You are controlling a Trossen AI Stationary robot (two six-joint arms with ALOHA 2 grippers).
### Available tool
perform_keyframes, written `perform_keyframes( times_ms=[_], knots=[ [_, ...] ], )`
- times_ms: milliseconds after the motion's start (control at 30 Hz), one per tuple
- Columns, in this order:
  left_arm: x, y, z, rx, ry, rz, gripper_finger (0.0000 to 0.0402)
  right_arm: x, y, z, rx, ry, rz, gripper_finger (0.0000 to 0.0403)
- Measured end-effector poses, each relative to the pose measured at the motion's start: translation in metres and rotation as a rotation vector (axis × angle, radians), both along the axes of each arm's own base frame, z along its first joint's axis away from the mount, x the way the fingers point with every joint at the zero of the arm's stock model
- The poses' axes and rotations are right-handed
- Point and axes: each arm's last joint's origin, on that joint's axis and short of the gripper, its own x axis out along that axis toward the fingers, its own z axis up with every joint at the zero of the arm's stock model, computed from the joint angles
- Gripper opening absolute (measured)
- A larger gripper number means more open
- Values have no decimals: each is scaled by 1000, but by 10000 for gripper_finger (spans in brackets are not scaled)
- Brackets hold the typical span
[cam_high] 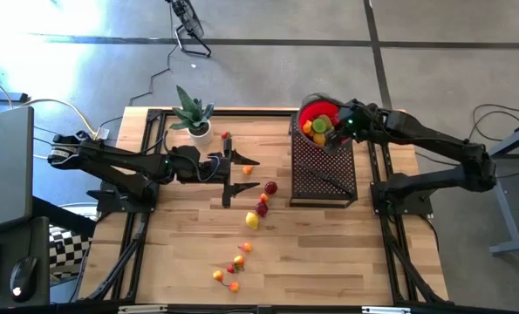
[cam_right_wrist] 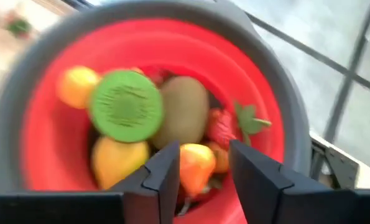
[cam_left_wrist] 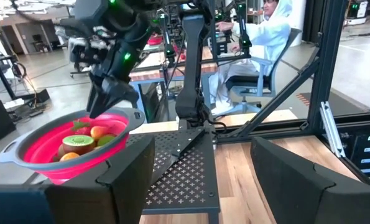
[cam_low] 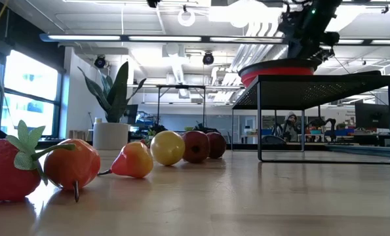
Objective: Pick & Place Fruit
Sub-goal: Put the lemon into the strainer bowl on the shelf
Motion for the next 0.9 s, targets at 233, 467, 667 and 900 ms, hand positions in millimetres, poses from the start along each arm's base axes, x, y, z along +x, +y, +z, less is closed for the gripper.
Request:
perform_keyframes(
  times_ms=[233, 467, 667, 900],
  knots=[
    [0, 0, 0, 2, 7, 0, 260, -10, 26, 24, -76, -166, 120, 104],
    [0, 0, -3, 3, 37, 0, 260, -10, 61, 38, -125, -295, 345, 64],
    [0, -1, -2, 0, 20, -23, 260, 3, 92, 26, -136, -406, 532, 25],
    [0, -1, 0, -28, 2, -24, 260, 20, 127, -3, -176, -613, 714, 5]
  ],
)
